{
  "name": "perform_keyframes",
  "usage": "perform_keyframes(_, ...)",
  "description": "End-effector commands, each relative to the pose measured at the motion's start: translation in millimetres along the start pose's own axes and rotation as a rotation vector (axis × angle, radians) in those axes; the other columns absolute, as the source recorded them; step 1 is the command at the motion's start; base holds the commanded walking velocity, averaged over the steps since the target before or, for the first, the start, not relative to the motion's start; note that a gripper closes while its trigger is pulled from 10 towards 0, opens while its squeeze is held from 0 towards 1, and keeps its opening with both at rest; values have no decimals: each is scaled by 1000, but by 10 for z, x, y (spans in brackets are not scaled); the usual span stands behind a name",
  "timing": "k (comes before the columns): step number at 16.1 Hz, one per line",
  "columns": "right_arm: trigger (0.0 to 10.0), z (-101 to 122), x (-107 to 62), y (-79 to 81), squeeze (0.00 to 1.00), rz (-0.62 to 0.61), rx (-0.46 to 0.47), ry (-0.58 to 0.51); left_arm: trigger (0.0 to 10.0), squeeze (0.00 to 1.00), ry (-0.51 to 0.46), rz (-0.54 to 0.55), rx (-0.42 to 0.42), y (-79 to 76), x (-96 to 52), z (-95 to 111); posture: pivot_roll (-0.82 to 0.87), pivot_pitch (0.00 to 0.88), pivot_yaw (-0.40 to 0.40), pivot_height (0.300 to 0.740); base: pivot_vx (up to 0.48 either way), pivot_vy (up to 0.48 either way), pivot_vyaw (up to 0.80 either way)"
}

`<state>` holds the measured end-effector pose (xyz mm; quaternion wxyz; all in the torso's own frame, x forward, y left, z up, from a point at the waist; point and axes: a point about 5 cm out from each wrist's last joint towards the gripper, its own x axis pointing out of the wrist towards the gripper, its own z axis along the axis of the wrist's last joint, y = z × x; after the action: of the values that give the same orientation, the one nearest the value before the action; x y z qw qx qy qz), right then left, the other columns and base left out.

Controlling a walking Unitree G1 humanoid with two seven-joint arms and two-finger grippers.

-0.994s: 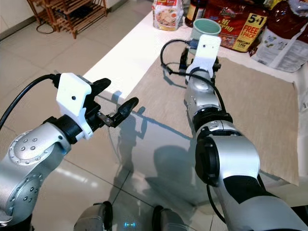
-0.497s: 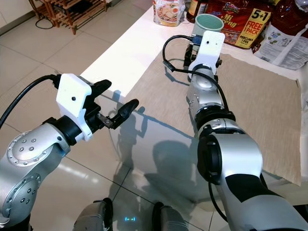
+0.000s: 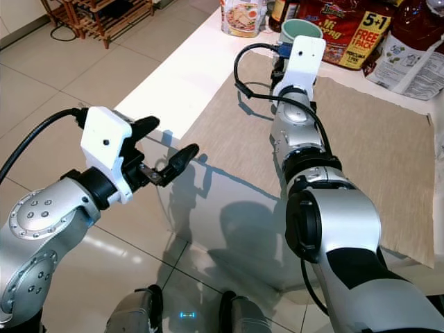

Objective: Setting the table

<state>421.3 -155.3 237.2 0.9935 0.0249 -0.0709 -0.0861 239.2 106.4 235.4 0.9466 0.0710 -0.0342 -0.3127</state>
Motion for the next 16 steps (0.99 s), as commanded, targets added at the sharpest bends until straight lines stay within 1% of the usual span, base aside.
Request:
perform_keyframes(1,0,57,24,-46,0,-3,-9,-15,10000,0,-16,-27,3,-48,-28,42,263,220,-95,740,0,0,0)
perform_keyframes(16,0,88,35,-76,0,-13,17,-23,10000,0,-12,-36,-1,-60,-12,28,261,206,-93,740,0,0,0)
